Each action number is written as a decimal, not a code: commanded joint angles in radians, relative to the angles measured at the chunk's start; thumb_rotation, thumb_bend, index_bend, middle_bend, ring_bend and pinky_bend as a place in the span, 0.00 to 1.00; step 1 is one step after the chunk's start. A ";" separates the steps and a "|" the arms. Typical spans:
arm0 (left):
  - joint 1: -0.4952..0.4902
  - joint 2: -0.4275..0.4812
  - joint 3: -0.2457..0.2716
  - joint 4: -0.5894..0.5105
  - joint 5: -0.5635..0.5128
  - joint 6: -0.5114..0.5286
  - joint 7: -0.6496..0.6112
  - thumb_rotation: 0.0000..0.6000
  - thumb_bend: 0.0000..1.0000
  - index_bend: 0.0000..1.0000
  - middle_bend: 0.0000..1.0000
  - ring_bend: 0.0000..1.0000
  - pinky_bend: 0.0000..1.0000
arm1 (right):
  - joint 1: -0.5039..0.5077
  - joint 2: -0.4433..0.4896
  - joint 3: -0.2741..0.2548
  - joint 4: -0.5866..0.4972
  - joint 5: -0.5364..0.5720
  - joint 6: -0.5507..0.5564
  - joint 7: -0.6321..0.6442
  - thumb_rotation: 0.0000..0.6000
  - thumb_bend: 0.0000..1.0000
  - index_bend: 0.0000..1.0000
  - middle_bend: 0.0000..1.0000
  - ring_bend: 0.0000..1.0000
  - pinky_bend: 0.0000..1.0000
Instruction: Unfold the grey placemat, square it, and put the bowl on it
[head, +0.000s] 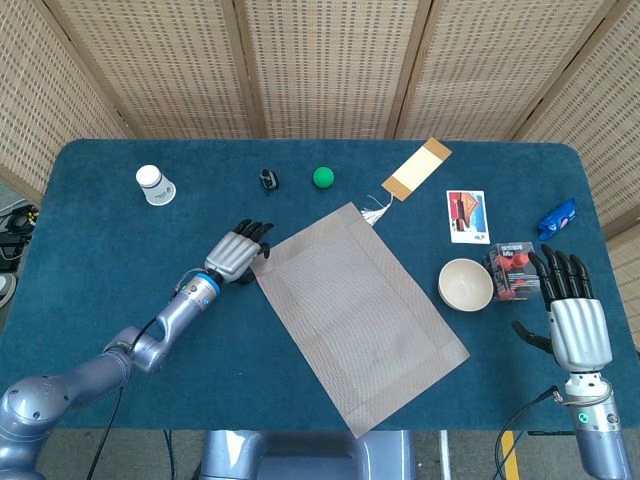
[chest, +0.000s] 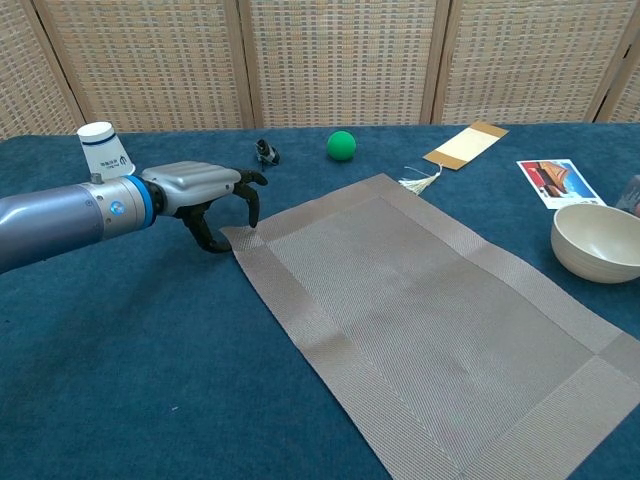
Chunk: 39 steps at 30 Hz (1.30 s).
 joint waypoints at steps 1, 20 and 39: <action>0.000 -0.003 0.000 0.006 -0.003 -0.002 -0.001 1.00 0.34 0.40 0.00 0.00 0.00 | -0.002 0.002 0.001 -0.002 -0.003 0.003 -0.001 1.00 0.00 0.00 0.00 0.00 0.00; 0.005 -0.041 0.016 0.070 0.016 0.026 -0.049 1.00 0.44 0.63 0.00 0.00 0.00 | -0.013 0.007 0.010 -0.014 -0.024 0.011 0.004 1.00 0.00 0.01 0.00 0.00 0.00; 0.145 0.223 0.141 -0.337 0.050 0.138 0.218 1.00 0.44 0.71 0.00 0.00 0.00 | -0.019 0.014 0.015 -0.028 -0.036 0.012 0.013 1.00 0.00 0.02 0.00 0.00 0.00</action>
